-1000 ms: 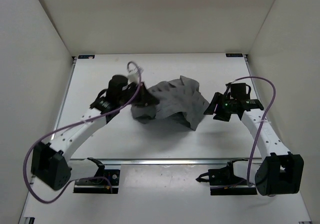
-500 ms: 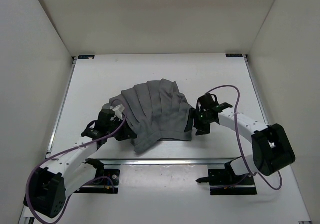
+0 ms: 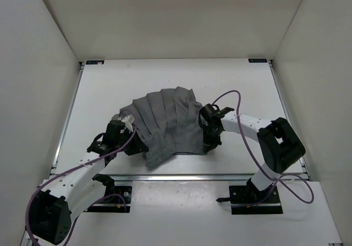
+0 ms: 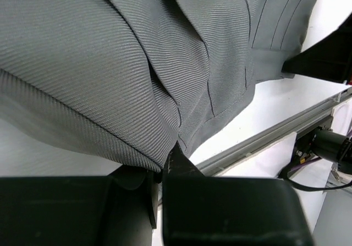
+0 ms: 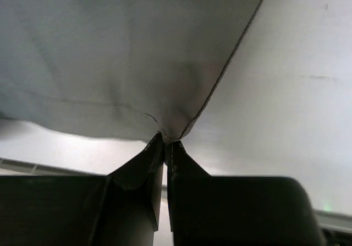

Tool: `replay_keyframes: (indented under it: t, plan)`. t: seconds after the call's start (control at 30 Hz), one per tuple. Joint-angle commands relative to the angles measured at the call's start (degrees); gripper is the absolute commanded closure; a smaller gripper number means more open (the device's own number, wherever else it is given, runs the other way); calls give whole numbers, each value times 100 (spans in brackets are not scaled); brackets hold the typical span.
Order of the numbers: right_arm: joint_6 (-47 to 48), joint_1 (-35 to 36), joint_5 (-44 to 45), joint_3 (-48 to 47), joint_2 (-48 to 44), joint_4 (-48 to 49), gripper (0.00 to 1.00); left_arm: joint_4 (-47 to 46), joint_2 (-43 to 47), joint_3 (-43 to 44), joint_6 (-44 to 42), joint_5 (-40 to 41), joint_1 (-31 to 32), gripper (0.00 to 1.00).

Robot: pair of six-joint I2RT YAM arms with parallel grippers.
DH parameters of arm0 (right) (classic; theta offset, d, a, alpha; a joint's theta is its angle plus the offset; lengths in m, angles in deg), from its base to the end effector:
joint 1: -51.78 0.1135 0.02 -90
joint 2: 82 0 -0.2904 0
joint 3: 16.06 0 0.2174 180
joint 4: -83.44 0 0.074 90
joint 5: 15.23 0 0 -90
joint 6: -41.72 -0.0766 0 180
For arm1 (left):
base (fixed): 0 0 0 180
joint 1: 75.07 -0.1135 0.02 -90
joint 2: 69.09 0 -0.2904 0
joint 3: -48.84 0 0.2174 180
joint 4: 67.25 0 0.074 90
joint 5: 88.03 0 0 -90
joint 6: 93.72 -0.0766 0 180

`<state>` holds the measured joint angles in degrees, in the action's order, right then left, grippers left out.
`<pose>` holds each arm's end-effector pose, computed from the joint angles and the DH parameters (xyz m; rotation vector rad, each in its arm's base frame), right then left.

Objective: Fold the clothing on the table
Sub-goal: Flatten the skirt out

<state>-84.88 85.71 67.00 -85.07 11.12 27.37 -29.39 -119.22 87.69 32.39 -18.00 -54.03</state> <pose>0.2098 0.1536 0.1670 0.0535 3.0628 0.3218 0.1237 -0.0756 0.1834 -0.1684 2.5468 -0.8475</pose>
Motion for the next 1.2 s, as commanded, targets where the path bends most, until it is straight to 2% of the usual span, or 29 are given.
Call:
replay_keyframes:
  t: [0.0, 0.07, 0.1, 0.17, 0.2, 0.27, 0.3, 0.33, 0.37, 0.4, 0.47, 0.5, 0.57, 0.67, 0.73, 0.77, 0.83, 0.9, 0.93, 1.0, 1.03, 1.1, 1.17]
  plan:
    - [56, 210, 372, -753, -179, -643, 100, 617, 91, 711, -210, 54, -30, 100]
    - [231, -17, 295, -1334, -277, -802, 100, 646, -154, 1204, -437, 308, -55, 100]
    - [485, -157, 198, -1867, -129, -820, 100, 602, -573, 1711, -639, 370, -265, 100]
    - [864, -710, 214, -3168, 380, -1126, 100, 628, -1558, 3455, -930, 92, -659, 100]
    - [1091, -887, 415, -4479, 852, -1484, 100, 872, -2414, 4083, -1062, -58, -793, 100]
    - [1330, -1098, 504, -8181, 1767, -2276, 100, 1722, -3988, 6966, -1194, 1, -899, 100]
    - [1348, -1265, 287, -9262, 2458, -2836, 100, 1901, -4309, 8234, -1204, 89, -917, 100]
    - [1079, -1580, -150, -10839, 2952, -3111, 100, 2076, -4765, 8673, -1056, 98, -1013, 100]
    - [798, -1739, -416, -9672, 2296, -2339, 100, 1939, -4978, 9086, -924, 46, -1057, 100]
    - [725, -1993, -862, -8024, 1907, -1871, 100, 1572, -4972, 8977, -644, -111, -1171, 100]
    - [540, -2101, -919, -6138, 547, -273, 100, 1062, -4762, 8400, -221, -446, -1260, 100]
    - [540, -2119, -841, -5465, 219, -31, 100, 858, -4595, 7996, -202, -455, -1251, 100]
    - [758, -2032, -630, -4987, 40, -81, 100, 848, -4393, 7450, -455, -202, -1041, 100]
    - [900, -1909, -532, -3827, -267, 66, 100, 385, -3830, 5947, -510, -147, -900, 100]
    - [865, -1821, -402, -2591, -574, 261, 100, -152, -3322, 4352, -457, -165, -926, 100]
    - [848, -1759, -401, -2306, -680, 392, 100, -233, -3197, 3935, -457, -105, -935, 100]
    - [839, -1628, -278, -1219, -917, 498, 99, -409, -2846, 2575, -570, 9, -961, 100]
    - [786, -1469, -207, -620, -1032, 516, 100, -392, -2766, 1809, -824, 133, -1031, 86]
    - [760, -1434, -155, -198, -1102, 525, 100, -383, -2748, 1456, -904, 142, -1014, 79]
    - [698, -1285, -137, 295, -1182, 551, 100, -261, -2800, 1119, -1159, 160, -944, 73]
    - [681, -1267, -172, 559, -1217, 586, 100, -216, -2818, 953, -1203, 160, -865, 66]
    - [628, -1179, -181, 834, -1226, 595, 100, -190, -2845, 829, -1274, 186, -794, 61]
    - [628, -1117, -198, 1044, -1244, 639, 100, -120, -2836, 741, -1326, 177, -707, 59]
